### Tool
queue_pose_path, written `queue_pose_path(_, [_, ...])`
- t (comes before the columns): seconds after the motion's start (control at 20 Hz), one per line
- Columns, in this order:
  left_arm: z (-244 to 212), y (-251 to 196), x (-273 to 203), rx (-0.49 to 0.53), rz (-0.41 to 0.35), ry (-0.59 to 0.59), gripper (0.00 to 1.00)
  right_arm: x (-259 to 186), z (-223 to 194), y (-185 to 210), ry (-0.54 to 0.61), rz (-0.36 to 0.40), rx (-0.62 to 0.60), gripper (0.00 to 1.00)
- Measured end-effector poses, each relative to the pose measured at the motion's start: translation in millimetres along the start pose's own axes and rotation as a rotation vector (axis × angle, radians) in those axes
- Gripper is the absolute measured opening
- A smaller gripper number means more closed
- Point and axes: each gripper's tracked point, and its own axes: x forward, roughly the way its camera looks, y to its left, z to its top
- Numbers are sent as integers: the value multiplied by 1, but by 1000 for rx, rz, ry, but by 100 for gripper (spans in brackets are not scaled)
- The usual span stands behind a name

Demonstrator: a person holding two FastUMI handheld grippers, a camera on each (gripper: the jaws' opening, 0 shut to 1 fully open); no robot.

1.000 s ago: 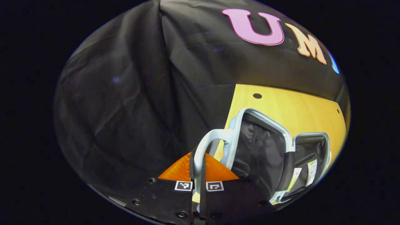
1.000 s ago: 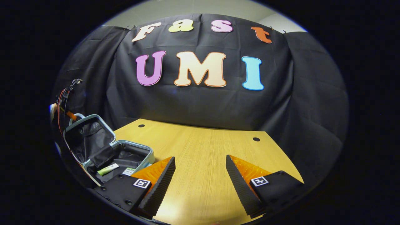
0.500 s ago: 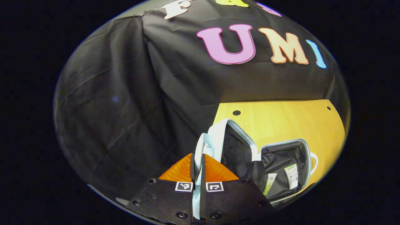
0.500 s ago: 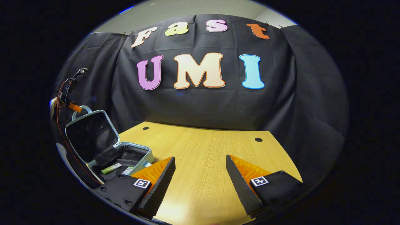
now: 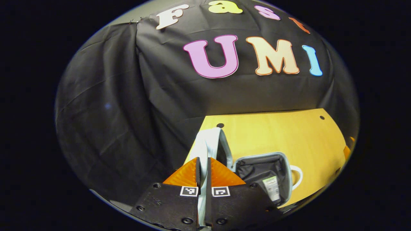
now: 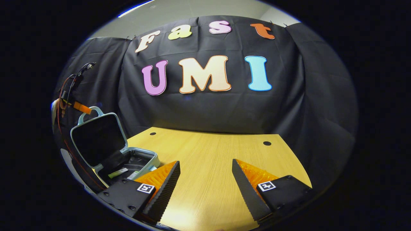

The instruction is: First open the suitcase, pack the skin care products into it, and then close the suitcase.

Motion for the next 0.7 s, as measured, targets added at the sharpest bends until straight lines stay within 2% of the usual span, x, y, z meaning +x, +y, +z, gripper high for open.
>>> queue_pose_path(0.35, [6,-101,-5,-44,-210,-43,1,-8,8,-13,-10,3,8,100])
queue_pose_path(0.55, [-4,-166,-7,-106,-372,-18,3,-13,9,-25,-10,-8,5,100])
queue_pose_path(0.7, [-16,-201,-5,-87,-423,10,4,-18,12,-35,-14,-19,0,98])
